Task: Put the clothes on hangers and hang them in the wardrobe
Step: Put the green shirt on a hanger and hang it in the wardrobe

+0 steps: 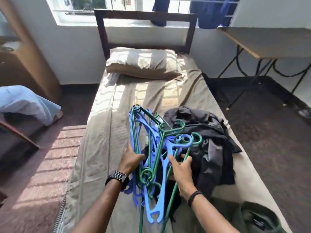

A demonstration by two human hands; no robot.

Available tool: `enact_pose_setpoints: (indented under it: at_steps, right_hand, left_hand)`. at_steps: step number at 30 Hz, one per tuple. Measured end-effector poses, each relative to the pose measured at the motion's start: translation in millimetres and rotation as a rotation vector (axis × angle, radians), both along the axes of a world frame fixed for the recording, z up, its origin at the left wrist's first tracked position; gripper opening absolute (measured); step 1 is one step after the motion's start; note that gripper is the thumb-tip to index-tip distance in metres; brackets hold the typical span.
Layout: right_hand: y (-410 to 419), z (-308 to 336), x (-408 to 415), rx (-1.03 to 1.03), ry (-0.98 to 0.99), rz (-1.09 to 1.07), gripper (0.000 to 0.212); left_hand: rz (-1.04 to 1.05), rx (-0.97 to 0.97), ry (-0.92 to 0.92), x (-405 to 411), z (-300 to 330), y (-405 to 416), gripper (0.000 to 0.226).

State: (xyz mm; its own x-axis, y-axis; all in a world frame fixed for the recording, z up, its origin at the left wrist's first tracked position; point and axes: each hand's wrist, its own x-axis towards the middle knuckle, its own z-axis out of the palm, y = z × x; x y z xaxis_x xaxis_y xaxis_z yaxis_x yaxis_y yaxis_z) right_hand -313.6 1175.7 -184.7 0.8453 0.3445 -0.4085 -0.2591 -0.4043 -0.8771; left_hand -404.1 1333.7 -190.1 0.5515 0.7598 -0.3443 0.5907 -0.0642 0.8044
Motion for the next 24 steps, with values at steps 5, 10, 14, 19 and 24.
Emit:
enact_pose_setpoints:
  at_steps: [5,10,14,19,24]
  right_hand:
    - [87.9,-35.5,44.0,0.086,-0.045,0.112,0.061]
    - [138.9,-72.6,55.4,-0.085,-0.007,0.395,0.079]
    - [136.9,-110.8,49.1,-0.365,-0.213,0.636,0.072]
    - [131.0,-115.3,35.7,-0.395,-0.356,0.652,0.071]
    - [107.9,-100.6,15.3,-0.261,-0.447,0.539,0.056]
  left_hand:
    - [-0.075,0.055,-0.013,24.9,-19.2,98.2,0.104]
    - [-0.259,0.035,0.2,35.5,-88.7,135.5,0.087]
    - [-0.229,0.064,0.426,25.5,-154.5,101.2,0.079]
    - [-0.115,0.181,0.351,8.3,-172.1,103.5,0.073]
    - [-0.158,0.181,0.387,-0.5,-166.3,109.4,0.065]
